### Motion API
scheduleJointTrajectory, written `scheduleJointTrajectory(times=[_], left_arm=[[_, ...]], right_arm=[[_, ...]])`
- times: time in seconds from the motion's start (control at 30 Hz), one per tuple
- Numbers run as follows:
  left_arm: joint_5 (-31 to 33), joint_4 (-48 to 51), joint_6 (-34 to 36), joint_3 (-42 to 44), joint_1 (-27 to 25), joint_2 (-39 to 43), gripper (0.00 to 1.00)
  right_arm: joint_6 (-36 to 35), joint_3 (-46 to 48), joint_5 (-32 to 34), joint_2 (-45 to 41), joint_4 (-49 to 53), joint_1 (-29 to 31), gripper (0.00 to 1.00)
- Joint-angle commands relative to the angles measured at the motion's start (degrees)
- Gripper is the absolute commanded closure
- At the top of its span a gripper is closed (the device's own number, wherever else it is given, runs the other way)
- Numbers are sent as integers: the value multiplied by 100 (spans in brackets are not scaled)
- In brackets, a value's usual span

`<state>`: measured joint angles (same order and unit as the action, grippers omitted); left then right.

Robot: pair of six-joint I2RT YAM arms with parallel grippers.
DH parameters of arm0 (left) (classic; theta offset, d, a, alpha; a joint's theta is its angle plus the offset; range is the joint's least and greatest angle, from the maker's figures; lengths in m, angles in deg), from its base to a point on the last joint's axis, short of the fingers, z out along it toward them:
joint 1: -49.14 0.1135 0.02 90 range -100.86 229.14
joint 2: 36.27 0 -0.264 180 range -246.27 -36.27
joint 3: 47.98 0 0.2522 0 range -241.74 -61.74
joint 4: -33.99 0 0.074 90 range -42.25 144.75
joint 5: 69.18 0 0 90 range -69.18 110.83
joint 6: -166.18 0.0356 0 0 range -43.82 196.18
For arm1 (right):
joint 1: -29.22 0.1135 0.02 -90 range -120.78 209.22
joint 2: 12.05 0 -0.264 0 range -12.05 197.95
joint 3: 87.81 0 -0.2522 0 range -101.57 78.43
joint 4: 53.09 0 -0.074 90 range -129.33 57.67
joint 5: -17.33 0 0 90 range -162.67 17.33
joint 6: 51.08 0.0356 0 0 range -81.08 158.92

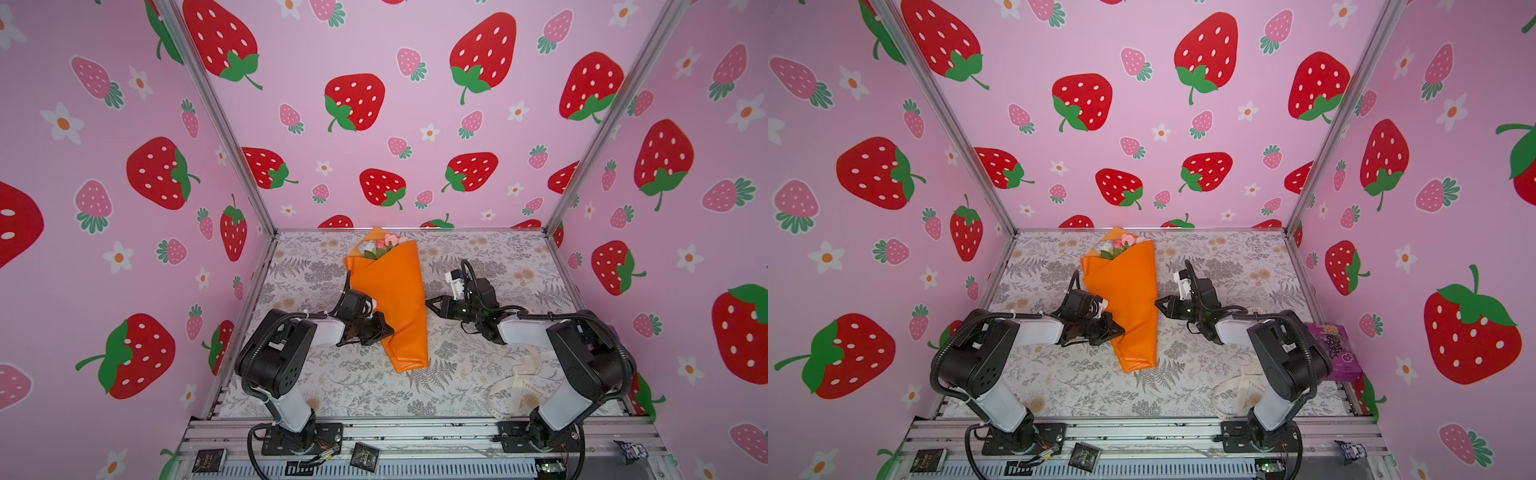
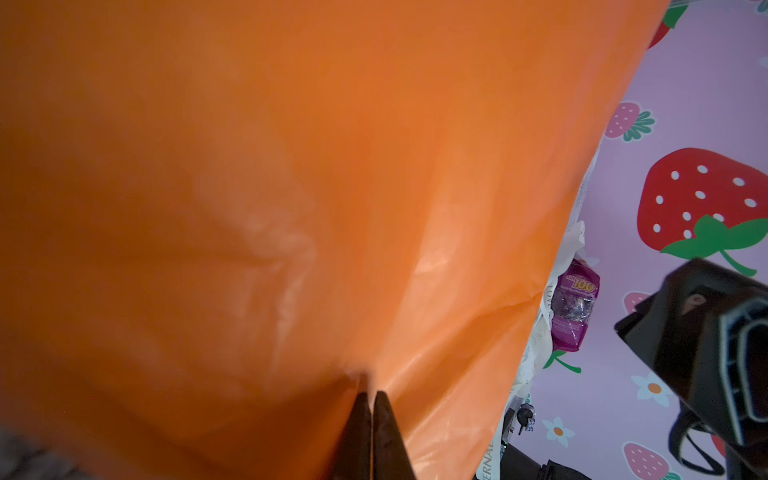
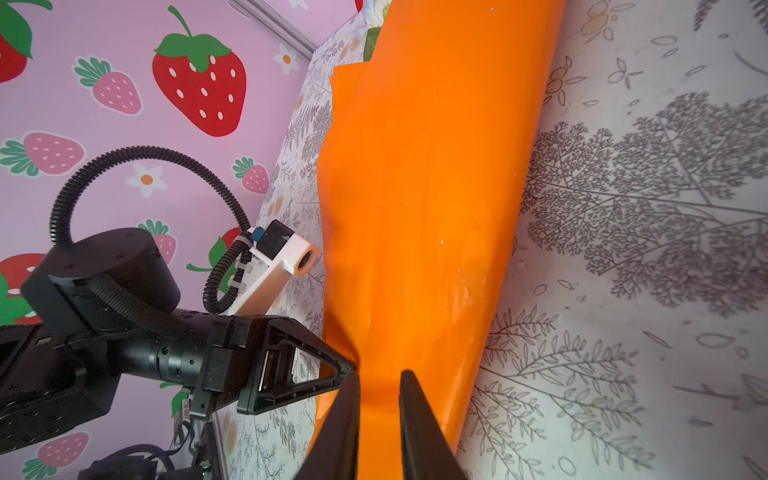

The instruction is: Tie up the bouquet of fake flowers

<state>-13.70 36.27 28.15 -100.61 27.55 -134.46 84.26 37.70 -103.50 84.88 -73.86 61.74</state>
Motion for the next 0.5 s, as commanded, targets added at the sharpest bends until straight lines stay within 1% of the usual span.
scheduleJointTrajectory(times=[0.0, 0.2, 0.33, 0.47], left_arm=[[95, 130, 33, 117, 47, -33, 92], [95, 143, 56, 144, 45, -25, 92], [88, 75, 26, 161, 54, -52, 93], [78, 85, 38, 151, 50, -60, 93]], right_arm=[[70, -286, -421, 275, 33, -96, 78], [144, -572, -749, 901, -34, -112, 77], [102, -498, -706, 1217, -44, -114, 77], [176, -263, -646, 1268, -208, -114, 77]])
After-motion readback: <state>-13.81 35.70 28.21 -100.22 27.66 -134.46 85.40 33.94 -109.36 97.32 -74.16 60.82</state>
